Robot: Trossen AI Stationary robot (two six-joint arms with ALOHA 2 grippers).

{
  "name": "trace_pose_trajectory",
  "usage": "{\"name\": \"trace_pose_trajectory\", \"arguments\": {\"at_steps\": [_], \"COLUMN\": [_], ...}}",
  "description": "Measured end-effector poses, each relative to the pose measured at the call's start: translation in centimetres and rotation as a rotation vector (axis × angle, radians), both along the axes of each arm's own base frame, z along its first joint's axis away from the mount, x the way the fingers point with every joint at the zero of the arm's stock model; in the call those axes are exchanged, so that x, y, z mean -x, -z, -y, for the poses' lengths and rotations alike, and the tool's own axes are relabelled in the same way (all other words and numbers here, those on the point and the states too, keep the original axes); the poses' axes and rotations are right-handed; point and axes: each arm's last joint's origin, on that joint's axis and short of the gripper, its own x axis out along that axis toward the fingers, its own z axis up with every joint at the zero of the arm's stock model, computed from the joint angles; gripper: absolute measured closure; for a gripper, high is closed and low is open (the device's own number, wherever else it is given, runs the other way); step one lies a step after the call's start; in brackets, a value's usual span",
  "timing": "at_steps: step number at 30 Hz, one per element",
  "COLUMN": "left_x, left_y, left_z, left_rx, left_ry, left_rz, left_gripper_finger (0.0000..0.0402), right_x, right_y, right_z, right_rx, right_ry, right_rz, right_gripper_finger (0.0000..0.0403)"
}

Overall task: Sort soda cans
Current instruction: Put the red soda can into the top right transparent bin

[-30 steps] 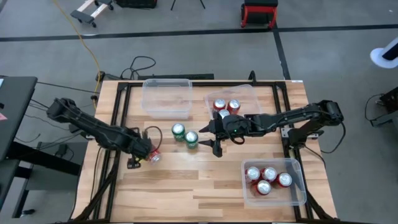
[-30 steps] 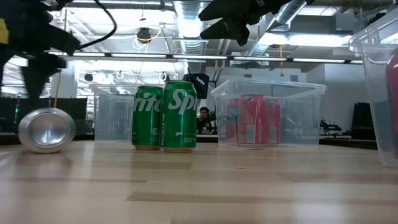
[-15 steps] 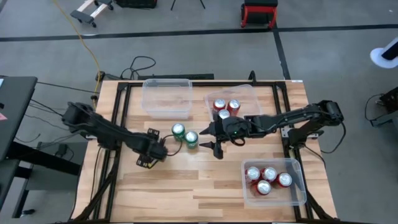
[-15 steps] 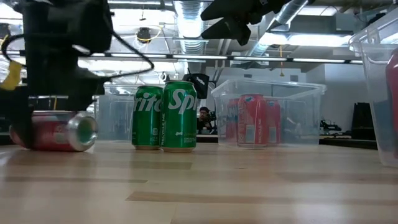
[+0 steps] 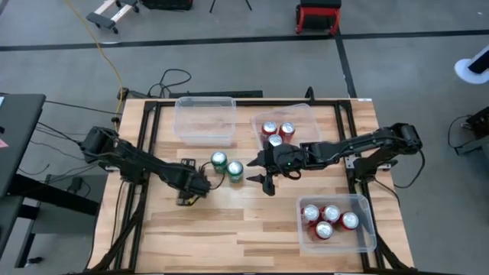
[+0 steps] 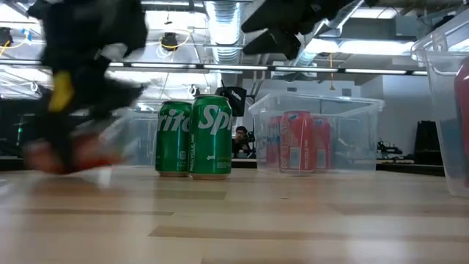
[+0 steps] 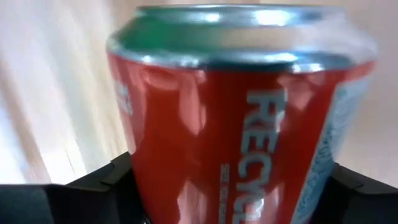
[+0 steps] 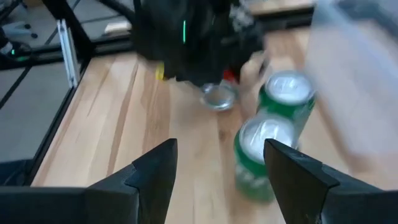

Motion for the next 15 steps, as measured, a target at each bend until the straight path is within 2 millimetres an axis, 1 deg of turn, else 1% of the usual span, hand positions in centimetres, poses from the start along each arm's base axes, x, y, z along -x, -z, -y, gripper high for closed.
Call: {"name": "trace_pose_trajectory", "arguments": {"at_steps": [3,6,9,10,12,15], "left_x": [-1.1,-1.3,-2.6,-2.9,-3.2,-3.8], "left_y": [-2.7,-4.0,-5.5,-5.9,-5.8,-5.1], "left_z": [0.2,0.4,1.0,1.1,1.4,1.9], "left_rx": [0.046,0.098,0.159,0.165,0.175,0.194], "left_ry": [-0.031,-0.002,0.061,0.074,0.097,0.125], "left_rz": [0.266,0.41,0.593,0.63,0.651,0.66], "left_gripper_finger": [0.0113,0.0113,0.0113,0.0113,0.0113,0.0113], "right_x": [0.5,0.8,1.2,1.3,1.6,1.8], "right_y": [1.4,2.6,3.4,3.7,3.9,4.0], "right_z": [-0.8,-1.6,-2.3,-2.5,-3.2,-4.0], "right_rx": [-0.026,-0.063,-0.088,-0.09,-0.102,-0.113], "right_ry": [-0.009,-0.017,-0.034,-0.039,-0.062,-0.093], "right_rz": [-0.027,0.014,0.071,0.091,0.147,0.211], "right_gripper_finger": [0.0143,0.0143,0.0143,0.0143,0.0143,0.0143]}}
